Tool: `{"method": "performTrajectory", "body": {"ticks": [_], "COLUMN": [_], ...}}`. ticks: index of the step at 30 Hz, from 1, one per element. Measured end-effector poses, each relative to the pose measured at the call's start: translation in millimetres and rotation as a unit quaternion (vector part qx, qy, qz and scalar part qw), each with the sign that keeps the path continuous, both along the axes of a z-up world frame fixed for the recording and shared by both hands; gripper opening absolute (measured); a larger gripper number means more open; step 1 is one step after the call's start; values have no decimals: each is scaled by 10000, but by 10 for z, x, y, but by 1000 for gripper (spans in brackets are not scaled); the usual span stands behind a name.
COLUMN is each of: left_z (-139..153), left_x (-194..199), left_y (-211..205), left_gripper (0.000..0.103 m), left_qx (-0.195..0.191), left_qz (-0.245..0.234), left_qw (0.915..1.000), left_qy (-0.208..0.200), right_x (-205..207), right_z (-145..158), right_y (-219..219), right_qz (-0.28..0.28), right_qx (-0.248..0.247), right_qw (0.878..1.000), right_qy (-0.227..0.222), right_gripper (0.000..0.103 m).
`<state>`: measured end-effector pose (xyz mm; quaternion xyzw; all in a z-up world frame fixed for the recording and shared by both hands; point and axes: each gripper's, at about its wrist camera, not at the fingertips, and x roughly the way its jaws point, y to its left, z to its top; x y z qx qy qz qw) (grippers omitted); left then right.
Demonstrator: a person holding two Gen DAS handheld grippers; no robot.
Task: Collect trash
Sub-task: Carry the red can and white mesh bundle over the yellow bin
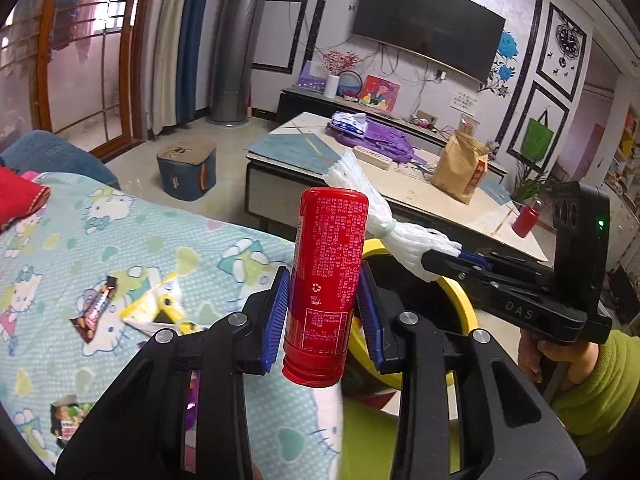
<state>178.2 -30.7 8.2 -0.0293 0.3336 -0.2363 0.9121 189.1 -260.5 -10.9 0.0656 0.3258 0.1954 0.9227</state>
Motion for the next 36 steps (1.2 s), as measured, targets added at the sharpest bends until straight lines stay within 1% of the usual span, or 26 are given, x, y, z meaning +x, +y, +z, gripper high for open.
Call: {"method": "performTrajectory", "body": {"ticks": [4,8,20,25,36], "left_z": [-12,-19,-129,-195,-370], "left_x": [-46,-87,-118,-159,-142], "left_y": [-129,-280,-652,-845,-1144], "left_gripper": [27,27,27,27,27], "left_qx": [-21,62,206,289,406], "left_qz": [-115,-206,-562,-750,-1031], "left_qw": [9999,9997,9982,9968,9938], "left_qy": [-17,-82,-14,-3,107], "right_x": [-18,-35,-66,-68,-60], "right_z": [4,-3,-48,-90,-282], "right_y": [-145,-292,-708,-868,-1075], "right_qz": [-156,-331,-852,-1024,-1059], "right_qx": [-1,10,31,81,146], "right_qw": [9999,9994,9963,9945,9922], "right_qy": [-10,-10,55,180,642], "right_gripper": [20,20,20,20,20]}}
